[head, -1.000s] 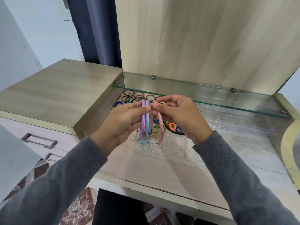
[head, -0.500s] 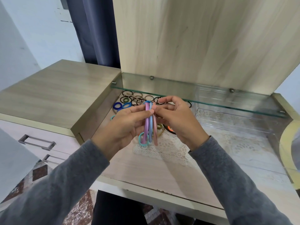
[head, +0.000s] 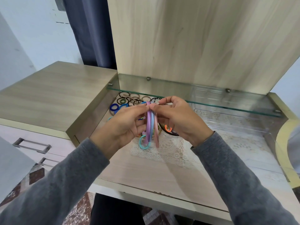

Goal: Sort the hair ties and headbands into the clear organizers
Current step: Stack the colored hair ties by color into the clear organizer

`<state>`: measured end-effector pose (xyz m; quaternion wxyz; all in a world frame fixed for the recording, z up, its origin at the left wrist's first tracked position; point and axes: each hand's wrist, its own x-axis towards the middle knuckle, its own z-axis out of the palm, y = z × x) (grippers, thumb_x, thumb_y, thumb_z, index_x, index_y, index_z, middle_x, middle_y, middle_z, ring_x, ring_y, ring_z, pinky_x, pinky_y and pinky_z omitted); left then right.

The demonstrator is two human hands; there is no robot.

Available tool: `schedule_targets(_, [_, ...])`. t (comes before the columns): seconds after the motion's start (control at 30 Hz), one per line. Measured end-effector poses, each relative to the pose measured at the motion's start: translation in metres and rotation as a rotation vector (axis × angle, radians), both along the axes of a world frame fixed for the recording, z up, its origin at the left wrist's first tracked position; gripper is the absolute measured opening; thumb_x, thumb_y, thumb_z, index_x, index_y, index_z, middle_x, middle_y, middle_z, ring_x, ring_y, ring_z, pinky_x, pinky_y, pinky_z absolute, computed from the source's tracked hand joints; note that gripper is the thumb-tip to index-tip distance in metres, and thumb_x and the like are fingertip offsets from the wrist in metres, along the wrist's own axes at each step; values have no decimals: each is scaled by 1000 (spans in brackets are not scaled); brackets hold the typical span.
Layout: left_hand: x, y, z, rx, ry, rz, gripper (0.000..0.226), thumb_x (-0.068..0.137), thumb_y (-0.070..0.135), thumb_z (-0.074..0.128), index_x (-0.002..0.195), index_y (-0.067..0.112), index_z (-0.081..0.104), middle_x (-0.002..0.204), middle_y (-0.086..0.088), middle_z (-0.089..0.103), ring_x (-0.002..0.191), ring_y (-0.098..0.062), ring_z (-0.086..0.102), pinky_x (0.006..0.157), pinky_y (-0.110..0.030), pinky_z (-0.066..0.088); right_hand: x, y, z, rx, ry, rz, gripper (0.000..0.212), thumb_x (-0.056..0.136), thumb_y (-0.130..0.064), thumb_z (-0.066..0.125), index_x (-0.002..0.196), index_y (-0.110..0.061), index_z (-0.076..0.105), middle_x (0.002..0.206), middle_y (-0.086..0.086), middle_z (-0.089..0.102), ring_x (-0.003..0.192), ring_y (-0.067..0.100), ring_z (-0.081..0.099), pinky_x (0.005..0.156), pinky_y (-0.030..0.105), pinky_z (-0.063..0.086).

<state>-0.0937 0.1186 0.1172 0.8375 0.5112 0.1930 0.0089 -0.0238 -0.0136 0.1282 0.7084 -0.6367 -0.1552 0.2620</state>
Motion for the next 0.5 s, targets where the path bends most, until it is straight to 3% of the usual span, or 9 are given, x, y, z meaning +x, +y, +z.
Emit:
schedule_targets(0.27, [6, -2, 3, -98, -29, -59, 38, 101, 10, 46, 135, -7, 52, 133, -24, 60, 126, -36, 57, 91, -35, 54, 4, -10, 8, -77, -78, 21, 39, 76, -1, 76, 101, -7, 47, 90, 12, 73, 82, 27, 72, 77, 39, 59])
schedule_targets(0.5, [11, -7, 5, -121, -45, -96, 35, 101, 8, 45, 132, -6, 55, 132, -25, 59, 93, -26, 70, 84, -32, 58, 7, -16, 16, -121, -102, 25, 37, 76, 6, 75, 97, -6, 47, 70, 1, 68, 62, 15, 68, 62, 28, 59])
